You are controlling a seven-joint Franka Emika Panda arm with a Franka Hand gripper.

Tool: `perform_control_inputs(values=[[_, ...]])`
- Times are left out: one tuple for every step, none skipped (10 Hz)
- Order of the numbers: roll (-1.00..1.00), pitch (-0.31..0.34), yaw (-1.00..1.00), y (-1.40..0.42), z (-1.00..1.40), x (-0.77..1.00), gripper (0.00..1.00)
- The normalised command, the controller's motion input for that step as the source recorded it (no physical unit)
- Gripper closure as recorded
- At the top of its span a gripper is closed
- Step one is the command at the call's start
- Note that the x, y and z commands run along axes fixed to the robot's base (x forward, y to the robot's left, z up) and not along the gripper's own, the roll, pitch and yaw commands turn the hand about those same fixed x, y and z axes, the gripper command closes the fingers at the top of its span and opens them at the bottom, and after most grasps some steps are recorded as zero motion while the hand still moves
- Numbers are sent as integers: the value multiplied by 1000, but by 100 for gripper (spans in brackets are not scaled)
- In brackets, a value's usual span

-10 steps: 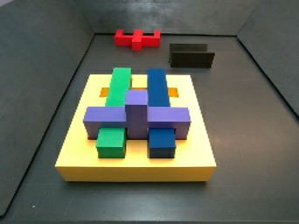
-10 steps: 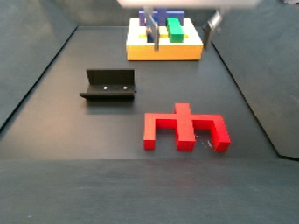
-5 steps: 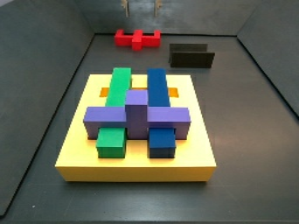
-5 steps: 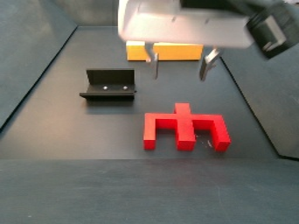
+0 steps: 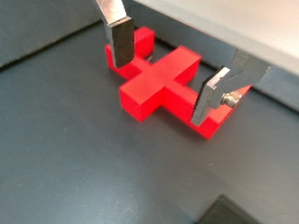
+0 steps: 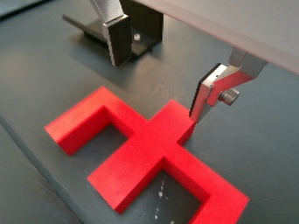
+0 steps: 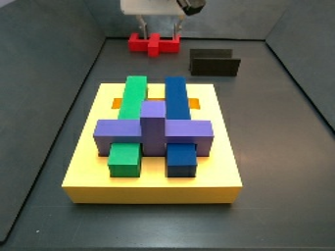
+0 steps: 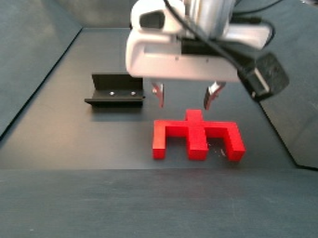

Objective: Pick up the red object. Move up. Place the red object on the fixture. Regrasp the red object. Move to above the board. Insert the red object.
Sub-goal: Pick up the red object.

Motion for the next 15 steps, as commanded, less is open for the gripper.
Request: perform_control_inputs(values=[[0, -190, 0, 0, -409, -106, 0], [0, -173, 0, 0, -397, -129, 0], [0, -149, 0, 43, -289, -194, 0], [-54, -126, 0, 89, -163, -163, 0], [-23, -86, 0, 63, -154, -54, 0], [-29, -23, 0, 51, -77, 0, 0], [-13, -13, 0, 20, -97, 0, 0], [-3, -20, 0, 3, -134, 0, 0], [0, -43, 0, 0, -177, 0, 0], [0, -57, 0, 0, -200, 0, 0], [-7, 0, 0, 3, -43, 0, 0], [6, 0, 0, 0, 0, 0, 0], [0, 0, 0, 0, 0, 0, 0], [0, 0, 0, 0, 0, 0, 100], [0, 0, 0, 0, 0, 0, 100]])
